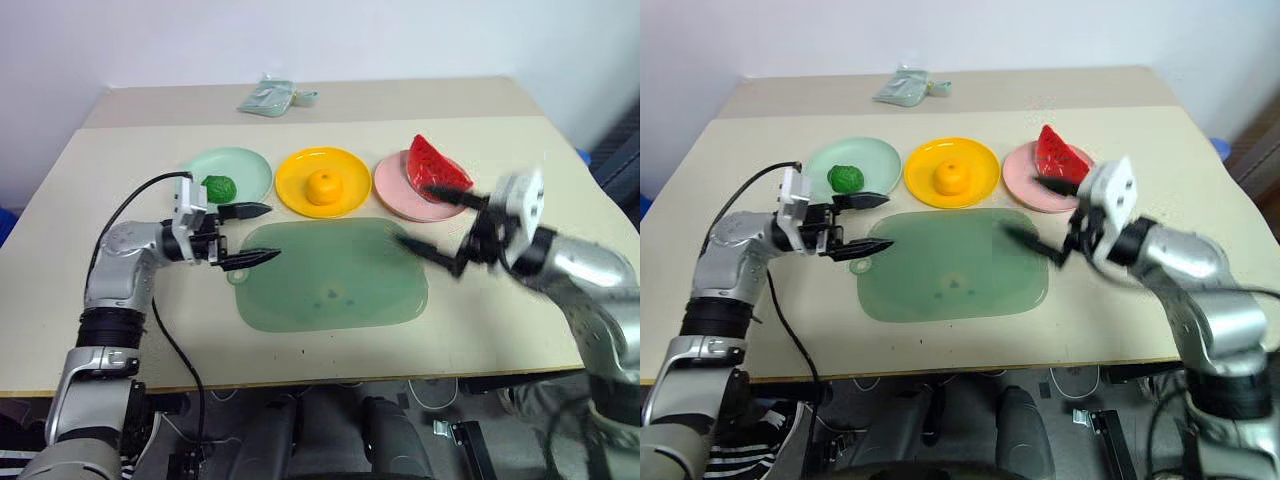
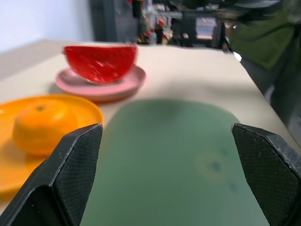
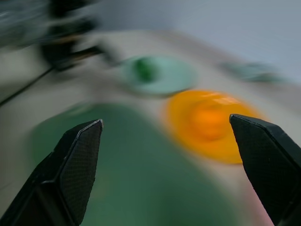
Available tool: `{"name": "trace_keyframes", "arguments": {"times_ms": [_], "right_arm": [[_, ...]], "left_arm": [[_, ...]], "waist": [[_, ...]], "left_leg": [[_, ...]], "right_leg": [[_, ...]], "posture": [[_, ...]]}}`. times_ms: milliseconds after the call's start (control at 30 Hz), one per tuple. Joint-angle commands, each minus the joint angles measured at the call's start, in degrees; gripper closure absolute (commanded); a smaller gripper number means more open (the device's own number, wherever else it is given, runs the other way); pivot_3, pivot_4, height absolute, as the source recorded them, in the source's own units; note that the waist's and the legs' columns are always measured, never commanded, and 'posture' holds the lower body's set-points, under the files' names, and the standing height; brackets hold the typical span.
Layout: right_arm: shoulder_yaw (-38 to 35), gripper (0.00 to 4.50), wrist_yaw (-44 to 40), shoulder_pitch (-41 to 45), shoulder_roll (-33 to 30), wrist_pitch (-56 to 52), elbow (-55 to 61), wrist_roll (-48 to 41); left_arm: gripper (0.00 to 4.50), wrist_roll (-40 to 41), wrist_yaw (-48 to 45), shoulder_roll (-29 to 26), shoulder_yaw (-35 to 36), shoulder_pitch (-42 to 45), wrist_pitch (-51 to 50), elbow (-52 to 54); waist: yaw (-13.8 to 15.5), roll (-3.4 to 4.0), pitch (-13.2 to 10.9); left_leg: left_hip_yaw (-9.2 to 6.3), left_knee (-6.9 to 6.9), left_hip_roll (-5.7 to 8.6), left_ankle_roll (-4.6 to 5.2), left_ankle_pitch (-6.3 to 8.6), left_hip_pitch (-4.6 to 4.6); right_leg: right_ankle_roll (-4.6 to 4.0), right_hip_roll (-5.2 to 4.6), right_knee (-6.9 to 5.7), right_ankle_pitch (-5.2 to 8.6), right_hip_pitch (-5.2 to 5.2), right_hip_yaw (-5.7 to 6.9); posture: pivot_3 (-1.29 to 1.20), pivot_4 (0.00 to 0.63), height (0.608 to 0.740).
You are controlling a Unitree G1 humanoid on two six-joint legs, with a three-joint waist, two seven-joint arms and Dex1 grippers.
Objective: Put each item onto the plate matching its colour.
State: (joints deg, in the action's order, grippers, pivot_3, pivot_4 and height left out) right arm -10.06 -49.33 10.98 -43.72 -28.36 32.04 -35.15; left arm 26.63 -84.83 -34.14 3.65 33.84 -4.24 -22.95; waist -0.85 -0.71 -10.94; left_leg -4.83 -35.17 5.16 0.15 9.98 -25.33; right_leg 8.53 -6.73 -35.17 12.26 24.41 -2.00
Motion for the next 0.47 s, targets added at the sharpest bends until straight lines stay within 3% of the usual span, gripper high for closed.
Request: {"name": "trace_keyframes", "arguments": {"times_ms": [33, 200, 467], "right_arm": [[-2.29, 0.08, -0.80, -1.65, -1.23, 1.72, 4.64, -0.75], [-2.59, 0.08, -2.49, -7.25, -1.39, 2.60, 7.42, -1.43], [1.55, 0.08, -2.17, -5.80, 0.19, 4.88, 5.23, 1.31]], "left_arm": [[0.00, 0.46, -3.57, -1.73, 0.77, 0.35, 1.04, -1.20], [0.00, 1.35, -4.35, -2.05, 1.49, 0.05, 0.23, -0.52], [0.00, 1.23, -4.61, -3.58, 2.07, -0.42, -0.28, 0.77]], "waist": [[0.03, 0.00, 0.01], [0.59, -0.03, 0.00], [0.32, -0.03, 0.00]], "left_leg": [[0.01, -0.02, 0.00, 0.00, 0.00, 0.01], [-0.03, 0.01, 0.00, 0.01, 0.01, -0.03], [-0.03, 0.00, -0.01, 0.01, 0.02, -0.02]], "right_leg": [[-0.11, -0.01, 0.01, 0.06, 0.00, 0.00], [-0.13, -0.06, 0.07, 0.07, -0.02, 0.04], [-0.13, -0.07, 0.08, 0.07, -0.02, 0.04]], "posture": [[0.00, 0.150, 0.740], [0.00, 0.150, 0.740], [0.00, 0.150, 0.740]]}}
